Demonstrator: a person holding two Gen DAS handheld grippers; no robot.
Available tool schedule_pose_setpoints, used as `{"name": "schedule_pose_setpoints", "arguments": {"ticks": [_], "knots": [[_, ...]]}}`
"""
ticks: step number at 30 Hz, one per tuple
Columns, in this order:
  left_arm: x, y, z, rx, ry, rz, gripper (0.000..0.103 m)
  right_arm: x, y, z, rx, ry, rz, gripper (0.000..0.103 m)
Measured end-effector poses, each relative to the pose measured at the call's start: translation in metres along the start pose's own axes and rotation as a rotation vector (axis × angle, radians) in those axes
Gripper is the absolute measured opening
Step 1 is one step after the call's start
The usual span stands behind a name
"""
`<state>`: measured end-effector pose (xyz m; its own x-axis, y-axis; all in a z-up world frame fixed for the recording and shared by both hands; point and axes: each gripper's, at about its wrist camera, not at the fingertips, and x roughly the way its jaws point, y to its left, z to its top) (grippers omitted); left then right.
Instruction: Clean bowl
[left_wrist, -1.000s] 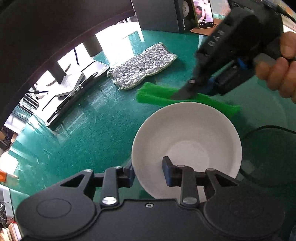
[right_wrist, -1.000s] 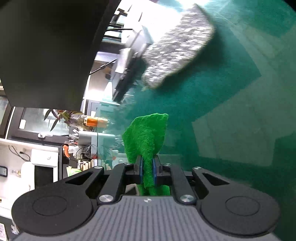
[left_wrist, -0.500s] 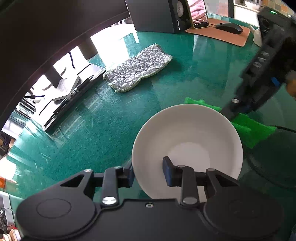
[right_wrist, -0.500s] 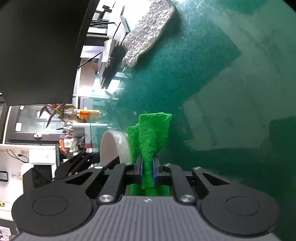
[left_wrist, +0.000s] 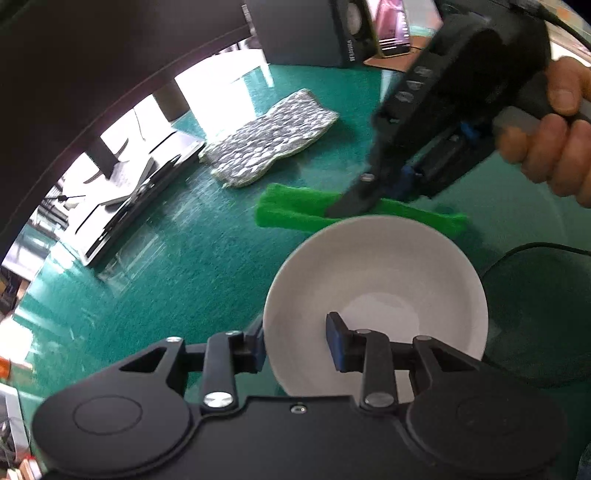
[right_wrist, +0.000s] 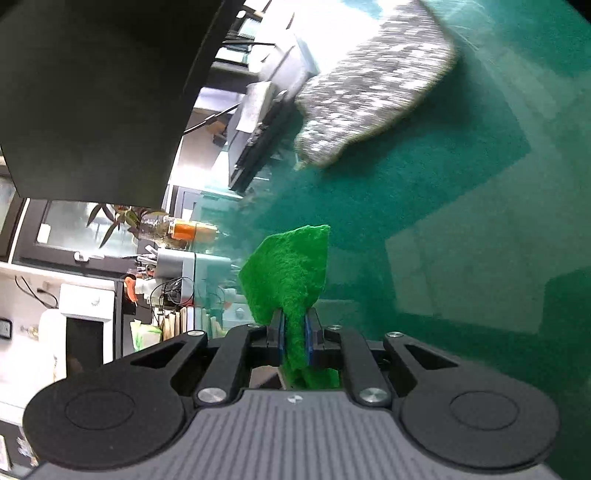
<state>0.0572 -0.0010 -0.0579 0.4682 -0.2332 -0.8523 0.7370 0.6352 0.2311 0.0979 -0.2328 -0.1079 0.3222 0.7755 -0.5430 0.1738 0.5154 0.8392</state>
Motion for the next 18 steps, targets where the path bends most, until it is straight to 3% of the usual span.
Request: {"name": "schedule_pose_setpoints", "arguments": {"ticks": [5, 7, 11, 14, 18], "knots": [[0.002, 0.002, 0.003, 0.055, -0.010, -0.043, 0.036, -0.026, -0.017, -0.024, 0.066, -0.005, -0.010, 0.012], [0.003, 0.005, 0.004, 0.029, -0.010, -0.050, 0.036, -0.029, -0.022, -0.033, 0.085, -0.001, -0.013, 0.012], [0.002, 0.016, 0.004, -0.146, 0.030, -0.039, 0.037, -0.029, -0.026, -0.037, 0.106, -0.022, -0.004, 0.012], [-0.007, 0.021, -0.005, -0.315, 0.057, -0.021, 0.045, -0.029, -0.024, -0.037, 0.098, -0.027, 0.000, 0.012], [-0.011, 0.012, -0.013, -0.360, 0.089, -0.022, 0.045, -0.029, -0.025, -0.037, 0.099, -0.022, 0.004, 0.012]]}}
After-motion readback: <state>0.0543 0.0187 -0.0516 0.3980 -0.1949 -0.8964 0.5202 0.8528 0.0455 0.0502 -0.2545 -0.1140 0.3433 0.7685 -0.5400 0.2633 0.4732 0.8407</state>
